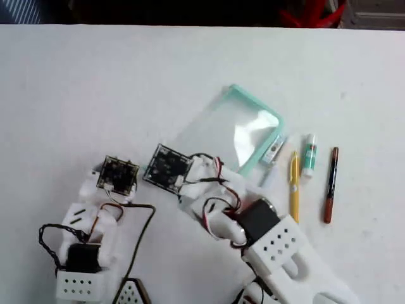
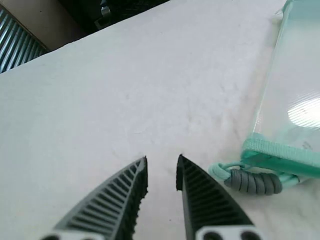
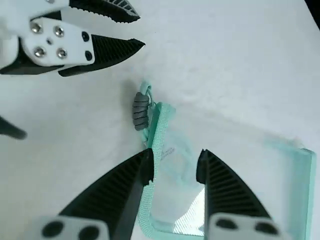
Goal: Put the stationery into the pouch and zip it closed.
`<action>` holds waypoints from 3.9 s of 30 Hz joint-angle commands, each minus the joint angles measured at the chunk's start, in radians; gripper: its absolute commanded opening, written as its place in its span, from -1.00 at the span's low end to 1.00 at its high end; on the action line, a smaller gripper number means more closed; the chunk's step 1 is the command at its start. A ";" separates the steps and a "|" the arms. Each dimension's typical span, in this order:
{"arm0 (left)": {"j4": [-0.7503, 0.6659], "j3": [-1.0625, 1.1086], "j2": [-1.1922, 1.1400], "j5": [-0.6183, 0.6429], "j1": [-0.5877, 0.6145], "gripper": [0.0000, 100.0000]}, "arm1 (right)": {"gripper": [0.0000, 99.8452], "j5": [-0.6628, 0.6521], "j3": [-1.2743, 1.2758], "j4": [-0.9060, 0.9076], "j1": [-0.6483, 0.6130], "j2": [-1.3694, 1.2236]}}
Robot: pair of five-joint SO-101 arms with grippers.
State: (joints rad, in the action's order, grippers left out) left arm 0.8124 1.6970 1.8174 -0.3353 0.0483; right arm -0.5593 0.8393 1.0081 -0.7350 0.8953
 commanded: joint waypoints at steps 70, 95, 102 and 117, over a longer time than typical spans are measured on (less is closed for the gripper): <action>-0.081 -0.005 0.010 0.092 0.147 -0.77 | -0.96 -0.292 0.601 -0.929 0.294 -0.104; -0.077 -0.005 0.010 0.092 0.145 -0.77 | -0.96 0.037 0.166 -0.229 0.295 0.441; -0.077 -0.005 0.010 0.092 0.145 -0.77 | -0.96 0.086 -0.029 -0.151 0.295 0.295; -0.077 -0.005 0.010 0.092 0.145 -0.77 | -0.96 0.100 -0.284 -0.028 0.295 0.114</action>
State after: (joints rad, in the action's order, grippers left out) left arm 0.7511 1.6970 1.8174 -0.2555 0.2064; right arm -0.4687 0.6383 0.9544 -0.4404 1.0150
